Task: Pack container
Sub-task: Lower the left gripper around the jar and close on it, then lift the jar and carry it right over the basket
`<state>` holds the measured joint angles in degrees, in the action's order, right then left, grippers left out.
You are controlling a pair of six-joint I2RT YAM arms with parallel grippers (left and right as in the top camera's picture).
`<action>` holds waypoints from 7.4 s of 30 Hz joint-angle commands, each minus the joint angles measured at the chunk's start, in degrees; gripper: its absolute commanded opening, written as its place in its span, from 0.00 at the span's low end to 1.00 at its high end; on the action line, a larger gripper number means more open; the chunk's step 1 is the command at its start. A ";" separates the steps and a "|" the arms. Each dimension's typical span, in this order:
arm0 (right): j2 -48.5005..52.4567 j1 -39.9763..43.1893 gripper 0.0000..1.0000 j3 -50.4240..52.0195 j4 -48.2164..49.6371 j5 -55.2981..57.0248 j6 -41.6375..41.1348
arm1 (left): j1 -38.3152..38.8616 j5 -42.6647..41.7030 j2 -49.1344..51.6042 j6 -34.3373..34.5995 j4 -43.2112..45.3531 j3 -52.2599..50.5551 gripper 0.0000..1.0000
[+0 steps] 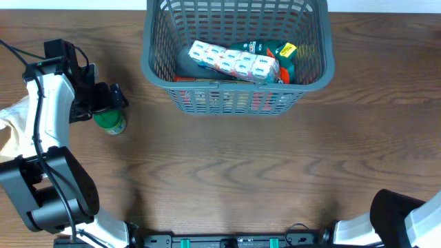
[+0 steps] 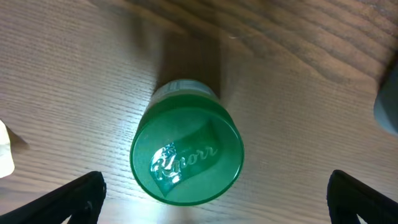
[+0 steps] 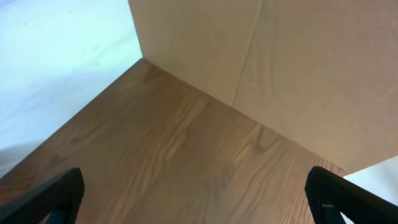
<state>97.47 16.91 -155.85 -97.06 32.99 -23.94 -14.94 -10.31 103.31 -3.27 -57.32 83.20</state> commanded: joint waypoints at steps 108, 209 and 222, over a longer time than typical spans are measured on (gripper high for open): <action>0.09 0.31 0.99 0.07 -0.11 0.59 -0.87 | 4.35 6.47 8.26 0.52 12.26 -11.78 0.86; 0.09 0.31 0.99 0.07 -0.11 0.59 -0.87 | 2.54 5.01 -13.25 5.35 -0.31 12.24 0.06; 0.09 0.31 0.99 0.07 -0.11 0.59 -0.87 | 10.16 -8.72 -16.92 6.56 1.25 30.67 0.05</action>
<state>97.47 16.91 -155.85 -97.06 32.99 -23.97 -7.84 -15.09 86.67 2.83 -56.90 111.20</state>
